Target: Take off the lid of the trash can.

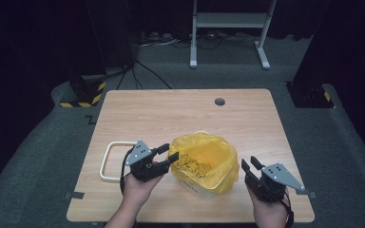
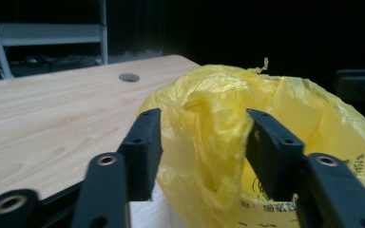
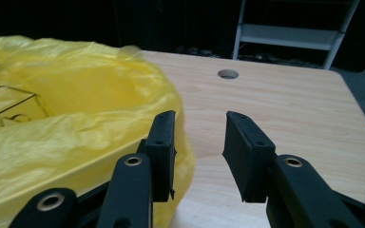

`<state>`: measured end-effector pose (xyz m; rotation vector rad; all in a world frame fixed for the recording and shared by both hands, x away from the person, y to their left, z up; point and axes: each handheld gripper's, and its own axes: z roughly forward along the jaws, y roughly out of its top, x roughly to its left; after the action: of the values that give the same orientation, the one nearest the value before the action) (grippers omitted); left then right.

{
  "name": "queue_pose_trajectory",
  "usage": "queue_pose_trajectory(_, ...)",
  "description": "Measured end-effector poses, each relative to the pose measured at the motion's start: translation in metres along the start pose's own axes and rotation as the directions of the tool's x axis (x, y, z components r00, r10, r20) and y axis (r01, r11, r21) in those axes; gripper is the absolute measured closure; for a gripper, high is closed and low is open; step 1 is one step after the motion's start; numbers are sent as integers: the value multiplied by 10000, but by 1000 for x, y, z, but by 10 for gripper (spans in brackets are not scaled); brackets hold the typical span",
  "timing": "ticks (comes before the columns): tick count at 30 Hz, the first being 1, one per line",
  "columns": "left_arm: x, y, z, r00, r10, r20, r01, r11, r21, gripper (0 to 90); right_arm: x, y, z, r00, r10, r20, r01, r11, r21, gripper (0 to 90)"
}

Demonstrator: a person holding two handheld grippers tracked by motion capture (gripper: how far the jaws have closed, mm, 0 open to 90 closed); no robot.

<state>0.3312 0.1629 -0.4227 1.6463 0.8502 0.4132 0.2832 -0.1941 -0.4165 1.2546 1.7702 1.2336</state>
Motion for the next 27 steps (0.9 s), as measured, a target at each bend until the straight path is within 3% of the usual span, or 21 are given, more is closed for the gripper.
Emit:
queue_pose_trajectory(3, 1, 0, 3, 9998, 180, -105, -179, 9998, 52, 615, 5, -3, 3, 10000, -31, 10, 30, 9996, 285, 641)
queue_pose_trajectory(7, 3, -5, 11, 9999, -102, -24, 103, 9993, 357, 685, 9, -7, 8, 9999, -73, -91, 77, 9992, 399, 634)
queue_pose_trajectory(10, 3, -6, 13, 10000, -74, 17, 73, 9991, 418, 695, 7, -3, 4, 9989, 464, -102, -467, 9987, -217, 634)
queue_pose_trajectory(12, 2, -5, 13, 10000, -39, 6, 39, 9992, 395, 695, 8, 1, 1, 9950, 937, -350, -954, 9942, -506, 635)
queue_pose_trajectory(16, 2, -4, 12, 10000, -20, -25, 21, 9994, 338, 689, 17, 5, 12, 9865, 1515, -622, -1529, 9881, -188, 598)
queue_pose_trajectory(19, 2, -1, 8, 10000, -77, -3, 77, 10000, 39, 642, 22, 1, 24, 9877, 1456, -575, -1436, 9890, 361, 582)
queue_pose_trajectory(21, 2, 2, 5, 9999, -106, 0, 106, 9998, -161, 627, 22, 0, 27, 9880, 1420, -614, -1399, 9895, 376, 586)
queue_pose_trajectory(24, 4, 3, 3, 9999, -43, -109, 41, 9998, -219, 664, 23, 2, 27, 9923, 1067, -622, -1041, 9936, 438, 598)
queue_pose_trajectory(27, 9, 0, 3, 9992, -301, -262, 297, 9994, -153, 692, 23, 3, 28, 9939, 799, -755, -764, 9959, 479, 619)
